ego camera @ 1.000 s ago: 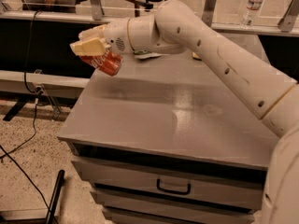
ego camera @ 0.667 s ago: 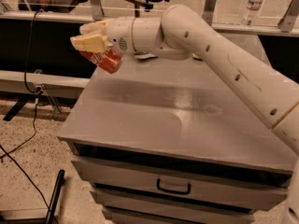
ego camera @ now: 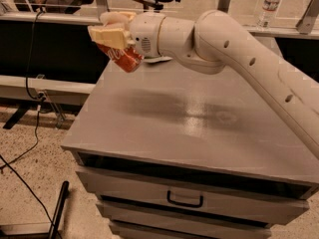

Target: Place coke can upright

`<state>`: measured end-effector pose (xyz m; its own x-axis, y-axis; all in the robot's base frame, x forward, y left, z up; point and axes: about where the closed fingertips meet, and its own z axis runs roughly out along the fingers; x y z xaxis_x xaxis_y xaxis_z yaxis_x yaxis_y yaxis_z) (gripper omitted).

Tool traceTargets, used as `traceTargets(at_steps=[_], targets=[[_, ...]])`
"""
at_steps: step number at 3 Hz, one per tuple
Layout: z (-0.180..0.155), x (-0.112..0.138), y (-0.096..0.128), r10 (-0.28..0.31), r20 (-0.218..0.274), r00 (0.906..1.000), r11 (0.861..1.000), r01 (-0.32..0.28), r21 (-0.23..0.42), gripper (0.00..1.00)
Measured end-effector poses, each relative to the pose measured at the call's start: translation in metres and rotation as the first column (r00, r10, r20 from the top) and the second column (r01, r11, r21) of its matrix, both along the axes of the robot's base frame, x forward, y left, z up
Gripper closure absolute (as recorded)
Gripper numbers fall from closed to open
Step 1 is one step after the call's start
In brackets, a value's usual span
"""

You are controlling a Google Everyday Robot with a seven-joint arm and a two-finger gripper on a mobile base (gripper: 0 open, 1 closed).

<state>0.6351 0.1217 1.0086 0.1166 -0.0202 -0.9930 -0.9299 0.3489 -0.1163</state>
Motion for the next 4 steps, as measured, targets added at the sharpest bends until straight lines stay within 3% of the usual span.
traceTargets(at_steps=[1, 2, 3, 4], targets=[[0.0, 0.0, 0.0, 0.0, 0.0, 1.0, 1.0, 0.0, 0.0, 1.0], [-0.024, 0.002, -0.015, -0.009, -0.054, 0.9985, 0.997, 0.012, 0.072, 1.0], [-0.053, -0.001, -0.044, -0.033, -0.122, 0.992, 0.99, 0.048, 0.13, 1.0], [-0.065, -0.005, -0.071, -0.067, -0.144, 0.9874, 0.983, 0.09, 0.161, 1.0]])
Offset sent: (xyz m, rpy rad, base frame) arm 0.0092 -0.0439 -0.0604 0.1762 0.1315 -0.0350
